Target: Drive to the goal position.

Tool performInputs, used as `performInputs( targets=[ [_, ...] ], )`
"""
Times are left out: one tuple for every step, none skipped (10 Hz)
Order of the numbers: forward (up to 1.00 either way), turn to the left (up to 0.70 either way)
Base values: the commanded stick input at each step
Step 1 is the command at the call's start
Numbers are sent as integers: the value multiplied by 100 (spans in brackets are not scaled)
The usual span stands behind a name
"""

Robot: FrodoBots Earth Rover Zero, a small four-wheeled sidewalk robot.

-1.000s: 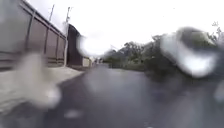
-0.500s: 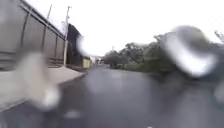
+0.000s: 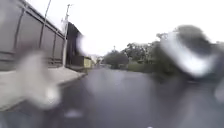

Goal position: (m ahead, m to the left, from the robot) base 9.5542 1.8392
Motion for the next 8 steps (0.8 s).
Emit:
performInputs(
  targets=[
    [70,0],
    [70,0],
    [70,0],
    [70,0],
    [70,0],
    [70,0],
    [70,0],
    [70,0]
  ],
)
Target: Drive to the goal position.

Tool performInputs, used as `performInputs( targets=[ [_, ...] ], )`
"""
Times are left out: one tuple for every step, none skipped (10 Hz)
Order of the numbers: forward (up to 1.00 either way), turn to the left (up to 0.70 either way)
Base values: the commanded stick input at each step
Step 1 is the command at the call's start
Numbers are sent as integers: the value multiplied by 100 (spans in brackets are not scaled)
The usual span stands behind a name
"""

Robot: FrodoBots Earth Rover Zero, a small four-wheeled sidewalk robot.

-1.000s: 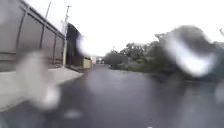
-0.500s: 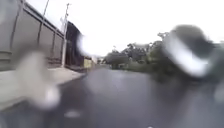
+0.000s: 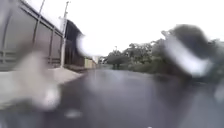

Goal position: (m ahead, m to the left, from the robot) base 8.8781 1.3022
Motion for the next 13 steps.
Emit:
performInputs(
  targets=[
    [70,0],
    [70,0],
    [70,0],
    [70,0],
    [70,0],
    [70,0],
    [70,0],
    [70,0],
    [70,0],
    [70,0],
    [70,0],
    [70,0],
    [70,0]
  ],
)
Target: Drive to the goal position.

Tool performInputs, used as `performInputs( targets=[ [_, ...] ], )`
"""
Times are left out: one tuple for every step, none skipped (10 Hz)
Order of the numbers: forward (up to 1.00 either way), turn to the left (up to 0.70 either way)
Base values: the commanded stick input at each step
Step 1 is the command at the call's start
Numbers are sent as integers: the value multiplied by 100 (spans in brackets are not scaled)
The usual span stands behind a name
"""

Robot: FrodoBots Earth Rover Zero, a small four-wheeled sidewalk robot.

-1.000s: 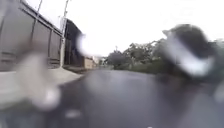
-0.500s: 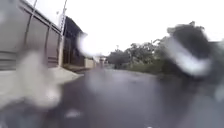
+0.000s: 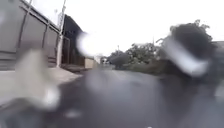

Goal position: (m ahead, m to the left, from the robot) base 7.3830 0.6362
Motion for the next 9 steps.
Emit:
performInputs(
  targets=[
    [70,0],
    [70,0],
    [70,0],
    [70,0],
    [70,0],
    [70,0],
    [70,0],
    [70,-15],
    [70,-6]
  ],
)
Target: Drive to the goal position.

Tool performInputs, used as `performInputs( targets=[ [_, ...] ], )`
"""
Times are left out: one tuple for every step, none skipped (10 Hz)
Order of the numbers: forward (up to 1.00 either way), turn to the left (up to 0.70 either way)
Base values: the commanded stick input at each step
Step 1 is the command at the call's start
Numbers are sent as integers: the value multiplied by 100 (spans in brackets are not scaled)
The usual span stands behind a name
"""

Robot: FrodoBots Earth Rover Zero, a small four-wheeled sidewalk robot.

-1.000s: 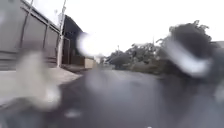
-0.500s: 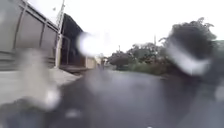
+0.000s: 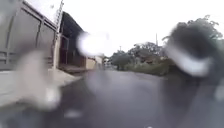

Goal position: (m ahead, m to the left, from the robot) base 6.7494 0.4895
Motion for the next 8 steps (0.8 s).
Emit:
performInputs(
  targets=[
    [70,0],
    [70,0],
    [70,0],
    [70,0],
    [70,0],
    [70,0],
    [70,0],
    [70,0]
  ],
)
